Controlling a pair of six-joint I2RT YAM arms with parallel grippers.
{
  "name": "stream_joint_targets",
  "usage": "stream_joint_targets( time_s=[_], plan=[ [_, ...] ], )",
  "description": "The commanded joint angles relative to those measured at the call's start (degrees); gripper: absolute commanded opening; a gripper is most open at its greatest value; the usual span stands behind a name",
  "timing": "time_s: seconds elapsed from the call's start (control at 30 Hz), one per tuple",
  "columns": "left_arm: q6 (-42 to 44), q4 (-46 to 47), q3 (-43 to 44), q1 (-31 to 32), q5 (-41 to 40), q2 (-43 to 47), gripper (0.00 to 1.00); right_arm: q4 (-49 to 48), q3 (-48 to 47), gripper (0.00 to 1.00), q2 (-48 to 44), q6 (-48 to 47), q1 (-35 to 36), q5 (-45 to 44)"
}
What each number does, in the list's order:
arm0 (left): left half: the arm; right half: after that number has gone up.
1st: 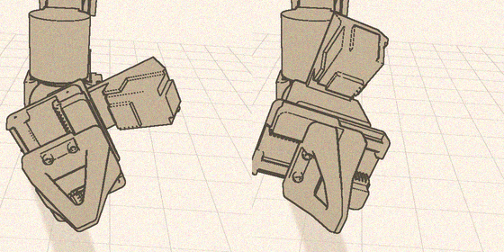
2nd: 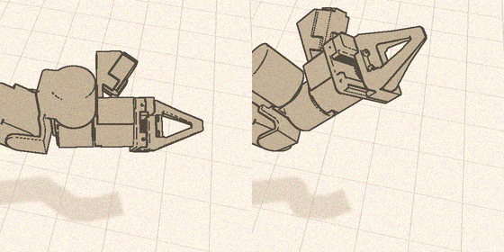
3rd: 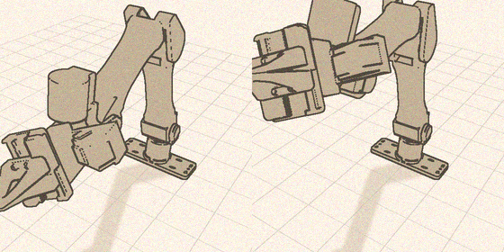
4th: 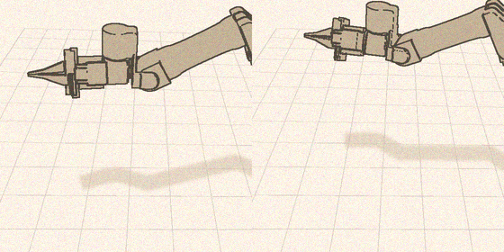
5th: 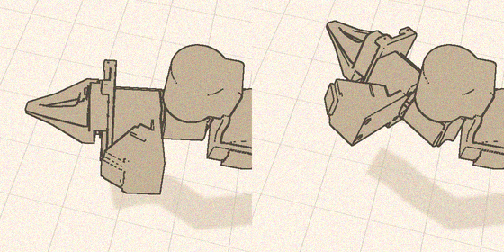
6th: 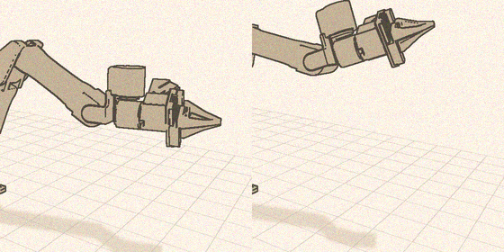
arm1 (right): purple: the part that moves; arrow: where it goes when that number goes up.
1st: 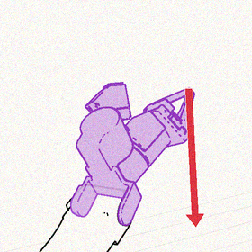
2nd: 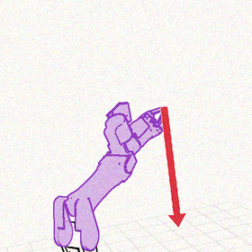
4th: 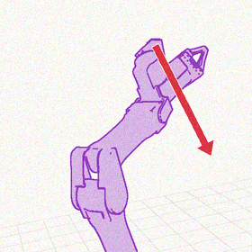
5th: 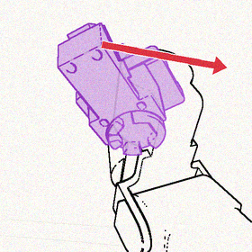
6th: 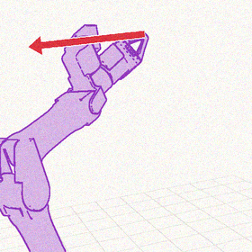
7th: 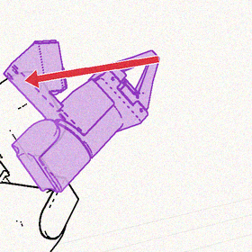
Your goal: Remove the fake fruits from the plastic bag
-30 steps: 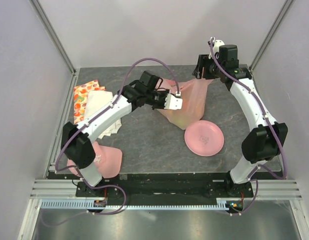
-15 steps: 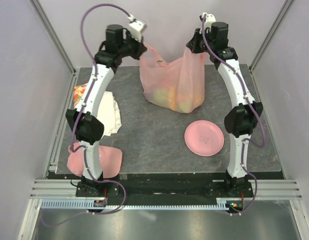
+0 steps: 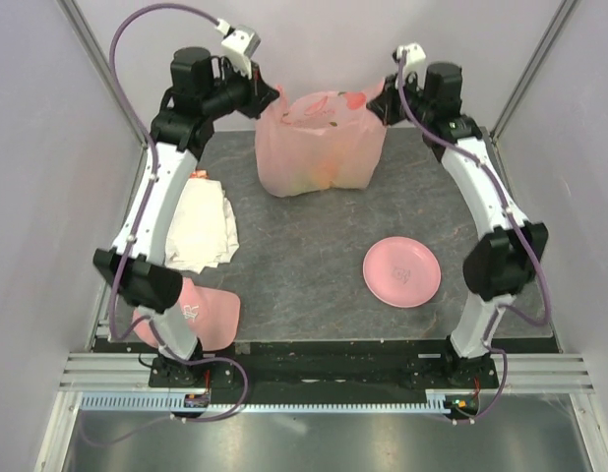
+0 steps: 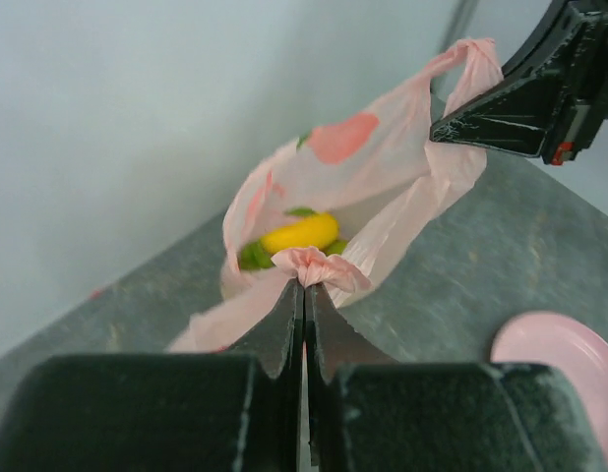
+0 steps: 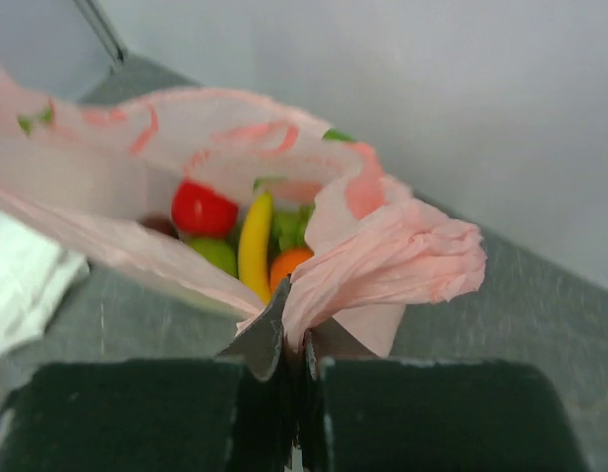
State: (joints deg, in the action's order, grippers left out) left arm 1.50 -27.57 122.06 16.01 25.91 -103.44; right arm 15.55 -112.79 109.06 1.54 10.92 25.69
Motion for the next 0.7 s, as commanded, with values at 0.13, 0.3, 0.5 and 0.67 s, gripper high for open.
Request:
stream_joint_targets(
  time_s=[0.13,0.3,0.5,0.67],
  plan=[
    [1.9,-5.1,-31.9,0.7,4.3,24.9,0.02,4.6,35.3,0.04,-22.1,-12.3,-0.5,1.4],
    [-5.1,-5.1,-52.4,0.9,5.9,36.2,0.02,17.3,44.3,0.44,-26.0,-17.7,0.2,-4.1],
    [-7.5,-2.2,-52.8,0.9,6.3,36.8,0.02,31.7,25.3,0.78,-29.2,-26.8,0.5,3.8],
    [-10.3,-0.6,-52.4,0.9,7.4,37.1,0.02,34.2,10.2,0.81,-27.8,-24.2,5.2,6.6]
  ],
)
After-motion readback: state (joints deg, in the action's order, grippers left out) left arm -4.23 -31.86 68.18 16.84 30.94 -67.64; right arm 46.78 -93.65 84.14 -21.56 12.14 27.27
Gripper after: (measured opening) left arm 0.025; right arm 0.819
